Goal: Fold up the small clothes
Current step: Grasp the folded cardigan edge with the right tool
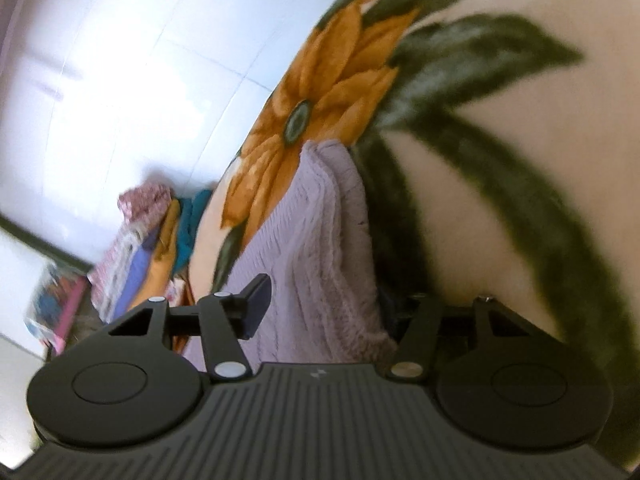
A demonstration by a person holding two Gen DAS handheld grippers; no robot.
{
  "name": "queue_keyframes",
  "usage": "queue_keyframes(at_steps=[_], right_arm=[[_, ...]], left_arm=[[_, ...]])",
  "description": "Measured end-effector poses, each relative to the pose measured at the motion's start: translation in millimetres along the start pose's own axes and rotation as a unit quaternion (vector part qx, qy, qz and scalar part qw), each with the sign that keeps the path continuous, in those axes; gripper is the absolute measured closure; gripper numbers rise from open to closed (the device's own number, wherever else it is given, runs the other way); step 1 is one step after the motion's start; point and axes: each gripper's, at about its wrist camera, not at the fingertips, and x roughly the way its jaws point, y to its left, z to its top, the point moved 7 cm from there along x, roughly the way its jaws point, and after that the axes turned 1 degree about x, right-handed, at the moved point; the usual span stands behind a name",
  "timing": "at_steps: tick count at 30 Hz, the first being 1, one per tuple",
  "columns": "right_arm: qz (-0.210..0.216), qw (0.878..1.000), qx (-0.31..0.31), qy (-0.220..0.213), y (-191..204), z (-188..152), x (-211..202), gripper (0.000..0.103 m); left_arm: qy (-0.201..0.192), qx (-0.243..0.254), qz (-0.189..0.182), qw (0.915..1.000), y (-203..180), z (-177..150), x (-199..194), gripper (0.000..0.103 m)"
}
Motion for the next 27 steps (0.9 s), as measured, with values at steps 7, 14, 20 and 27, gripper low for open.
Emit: queue_keyframes(at_steps=[7, 14, 20, 27], right_arm=[[-0.003, 1.0, 0.02, 0.003, 3.9, 6.1, 8.4, 0.045], [-0.036, 0.999, -0.036, -0.011, 20.9, 7.2, 14.1, 0.072], [-0.055, 0.984, -0.168, -0.035, 71.9, 0.4, 8.6, 0.074], [-0.021, 0.968, -0.241, -0.062, 145.2, -17.3, 5.3, 0.076]], left_arm=[[-0.002, -0.002, -0.004, 1.0, 3.1, 0.6, -2.6, 0.048], [-0.006, -0.003, -0.003, 1.0, 12.0, 0.2, -9.3, 0.048], [-0.011, 0.001, 0.0, 0.9999, 23.4, 5.8, -12.5, 0.048], [-0.021, -0.001, 0.003, 0.9998, 37.5, 31.7, -22.2, 0.049]])
